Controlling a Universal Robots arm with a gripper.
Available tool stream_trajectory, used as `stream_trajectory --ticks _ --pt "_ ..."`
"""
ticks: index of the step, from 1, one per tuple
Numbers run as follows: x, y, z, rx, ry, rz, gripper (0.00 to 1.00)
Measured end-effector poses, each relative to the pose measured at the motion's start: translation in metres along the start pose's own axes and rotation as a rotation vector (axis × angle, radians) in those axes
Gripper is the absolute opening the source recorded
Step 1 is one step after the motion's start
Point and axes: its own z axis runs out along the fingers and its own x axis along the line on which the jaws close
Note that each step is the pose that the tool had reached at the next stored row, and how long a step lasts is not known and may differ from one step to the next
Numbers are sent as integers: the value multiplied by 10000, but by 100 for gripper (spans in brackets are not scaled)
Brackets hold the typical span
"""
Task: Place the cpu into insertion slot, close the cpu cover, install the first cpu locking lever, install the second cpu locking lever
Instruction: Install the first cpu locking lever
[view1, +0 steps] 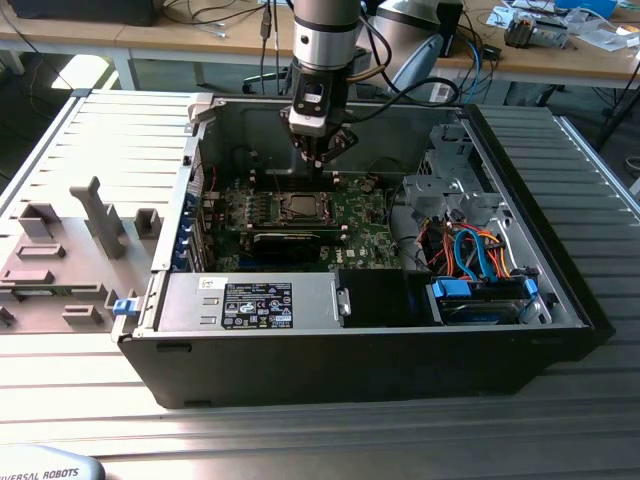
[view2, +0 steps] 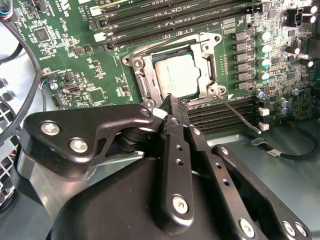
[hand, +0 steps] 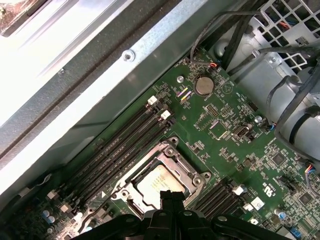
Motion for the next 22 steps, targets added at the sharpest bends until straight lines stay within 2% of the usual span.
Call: stream_trajectory --ticks 22 --pt "0 0 0 -6 -8 -224 11"
